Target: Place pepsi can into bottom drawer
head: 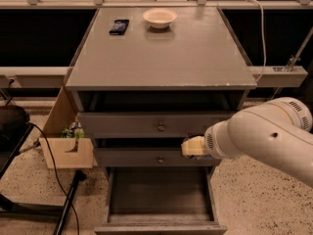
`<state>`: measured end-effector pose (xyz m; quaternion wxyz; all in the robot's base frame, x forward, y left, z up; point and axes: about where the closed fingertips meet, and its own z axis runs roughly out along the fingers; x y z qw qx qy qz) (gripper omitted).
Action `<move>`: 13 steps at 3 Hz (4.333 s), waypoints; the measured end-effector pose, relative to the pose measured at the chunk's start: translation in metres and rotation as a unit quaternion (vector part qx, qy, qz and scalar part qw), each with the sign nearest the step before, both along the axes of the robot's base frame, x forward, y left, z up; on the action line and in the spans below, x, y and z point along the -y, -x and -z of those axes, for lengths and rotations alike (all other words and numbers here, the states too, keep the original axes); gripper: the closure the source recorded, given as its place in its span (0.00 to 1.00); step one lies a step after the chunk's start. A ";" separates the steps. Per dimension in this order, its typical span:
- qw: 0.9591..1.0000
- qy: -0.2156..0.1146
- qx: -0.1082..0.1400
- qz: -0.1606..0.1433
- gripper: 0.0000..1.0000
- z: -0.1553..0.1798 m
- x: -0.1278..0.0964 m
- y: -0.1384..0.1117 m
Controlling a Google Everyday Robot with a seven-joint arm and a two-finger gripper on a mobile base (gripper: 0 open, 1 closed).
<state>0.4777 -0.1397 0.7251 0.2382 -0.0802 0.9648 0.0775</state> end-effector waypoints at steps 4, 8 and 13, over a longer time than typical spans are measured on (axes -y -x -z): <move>0.999 -0.024 -0.027 -0.020 1.00 0.114 0.008 -0.013; 0.995 -0.050 -0.085 -0.005 1.00 0.219 0.017 -0.005; 0.988 -0.108 -0.109 0.012 1.00 0.366 0.028 0.001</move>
Offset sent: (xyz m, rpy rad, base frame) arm 0.0123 -0.0165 -0.0859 -0.0008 0.0375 0.0092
